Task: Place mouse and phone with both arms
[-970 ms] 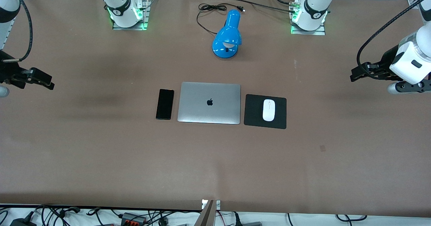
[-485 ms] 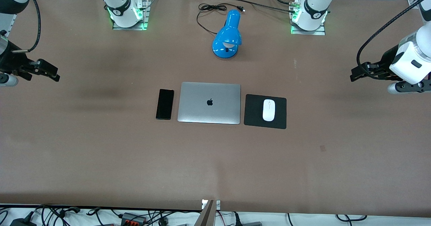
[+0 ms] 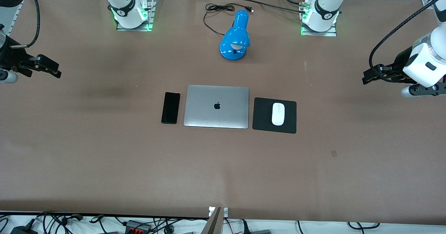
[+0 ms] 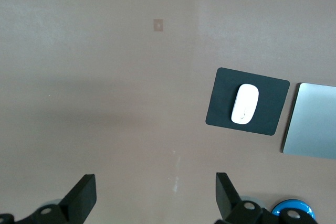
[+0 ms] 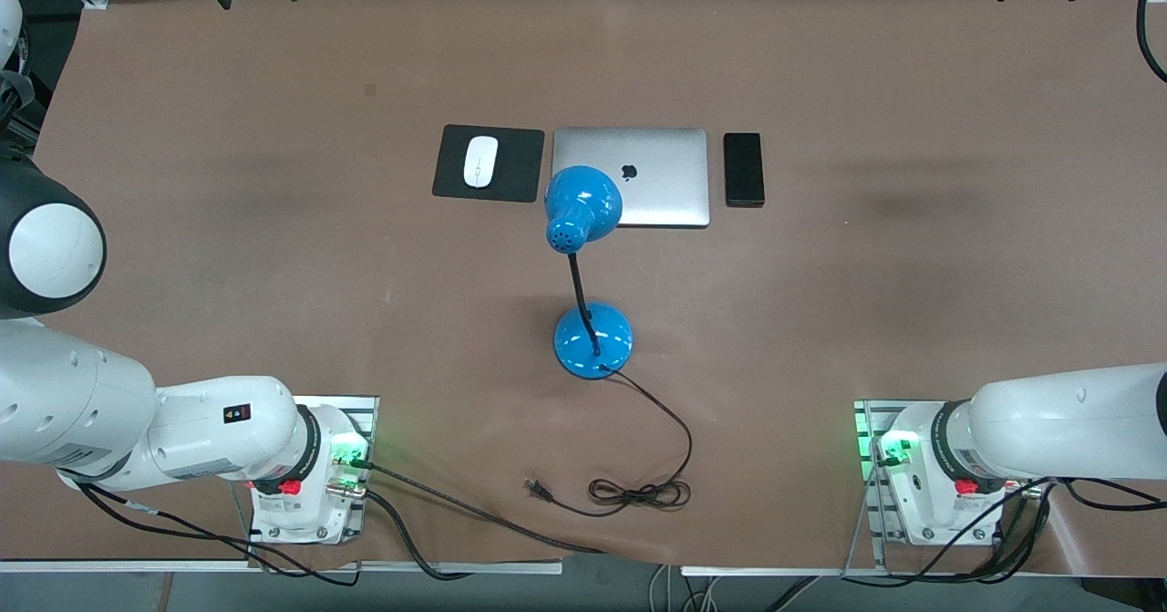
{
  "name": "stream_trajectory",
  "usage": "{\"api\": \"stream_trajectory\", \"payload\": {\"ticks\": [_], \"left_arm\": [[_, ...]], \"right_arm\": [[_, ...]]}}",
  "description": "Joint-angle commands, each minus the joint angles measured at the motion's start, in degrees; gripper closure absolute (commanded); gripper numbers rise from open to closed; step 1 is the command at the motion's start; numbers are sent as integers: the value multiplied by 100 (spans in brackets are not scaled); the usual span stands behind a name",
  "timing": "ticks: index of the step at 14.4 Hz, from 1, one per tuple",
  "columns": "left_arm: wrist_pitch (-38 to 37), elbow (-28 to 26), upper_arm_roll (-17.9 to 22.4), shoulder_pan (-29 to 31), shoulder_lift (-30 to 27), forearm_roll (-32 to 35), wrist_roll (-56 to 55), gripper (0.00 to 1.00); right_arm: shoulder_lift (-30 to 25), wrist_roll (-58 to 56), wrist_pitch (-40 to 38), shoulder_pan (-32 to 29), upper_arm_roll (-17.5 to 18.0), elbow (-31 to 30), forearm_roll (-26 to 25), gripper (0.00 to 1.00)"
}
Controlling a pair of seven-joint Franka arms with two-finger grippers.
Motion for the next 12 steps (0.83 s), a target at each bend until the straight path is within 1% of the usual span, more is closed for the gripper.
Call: {"api": "stream_trajectory", "payload": {"ticks": [1, 12], "left_arm": [[-91, 42, -39, 34, -41, 15, 39, 0], [-91, 42, -39, 43, -41, 7, 39, 0]], "right_arm": [[-75, -126, -8, -17, 2, 6, 9, 0], [-146, -126, -105, -8, 37, 6, -18, 0]]}}
